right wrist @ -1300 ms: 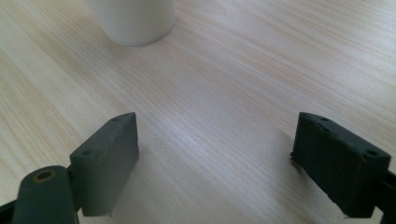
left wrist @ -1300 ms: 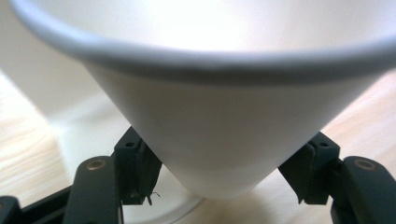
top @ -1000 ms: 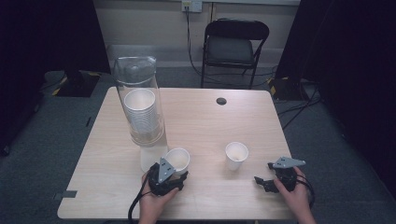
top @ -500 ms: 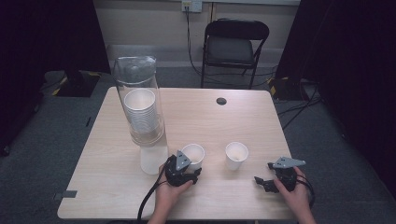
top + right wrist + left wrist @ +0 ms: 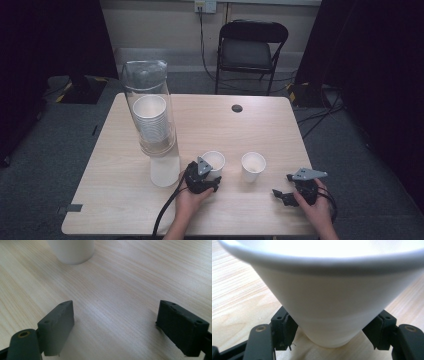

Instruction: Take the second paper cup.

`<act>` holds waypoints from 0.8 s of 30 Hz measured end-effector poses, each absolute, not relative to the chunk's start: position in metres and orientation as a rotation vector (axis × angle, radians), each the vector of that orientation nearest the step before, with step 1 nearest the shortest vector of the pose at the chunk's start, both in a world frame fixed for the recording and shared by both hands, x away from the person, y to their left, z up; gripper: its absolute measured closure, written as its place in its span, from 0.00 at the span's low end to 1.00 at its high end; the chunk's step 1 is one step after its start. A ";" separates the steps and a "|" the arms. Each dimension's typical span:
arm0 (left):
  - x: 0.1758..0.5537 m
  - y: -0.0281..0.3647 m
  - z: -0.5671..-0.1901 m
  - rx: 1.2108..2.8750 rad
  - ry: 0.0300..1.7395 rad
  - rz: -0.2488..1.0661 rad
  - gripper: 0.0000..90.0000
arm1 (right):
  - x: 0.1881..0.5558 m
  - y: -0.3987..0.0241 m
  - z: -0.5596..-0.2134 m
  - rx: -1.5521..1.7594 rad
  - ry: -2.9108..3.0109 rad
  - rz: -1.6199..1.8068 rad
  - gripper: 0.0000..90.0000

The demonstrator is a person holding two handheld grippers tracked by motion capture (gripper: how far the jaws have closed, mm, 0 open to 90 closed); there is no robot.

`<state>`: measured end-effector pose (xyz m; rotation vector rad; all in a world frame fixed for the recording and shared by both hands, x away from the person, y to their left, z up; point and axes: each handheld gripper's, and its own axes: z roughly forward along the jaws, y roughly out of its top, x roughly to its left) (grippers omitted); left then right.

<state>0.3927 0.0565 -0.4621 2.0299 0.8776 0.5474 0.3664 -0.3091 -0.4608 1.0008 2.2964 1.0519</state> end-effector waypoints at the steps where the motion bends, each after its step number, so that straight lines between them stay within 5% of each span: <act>1: 0.394 0.058 -0.462 2.047 0.871 0.551 0.37 | 0.366 -0.309 -0.461 1.002 2.297 1.052 0.15; 13: 0.402 0.060 -0.461 2.078 0.877 0.576 0.36 | 0.367 -0.309 -0.461 1.000 2.297 1.050 0.15; 24: 0.393 0.064 -0.460 2.117 0.853 0.537 0.18 | 0.367 -0.309 -0.461 0.997 2.298 1.050 0.15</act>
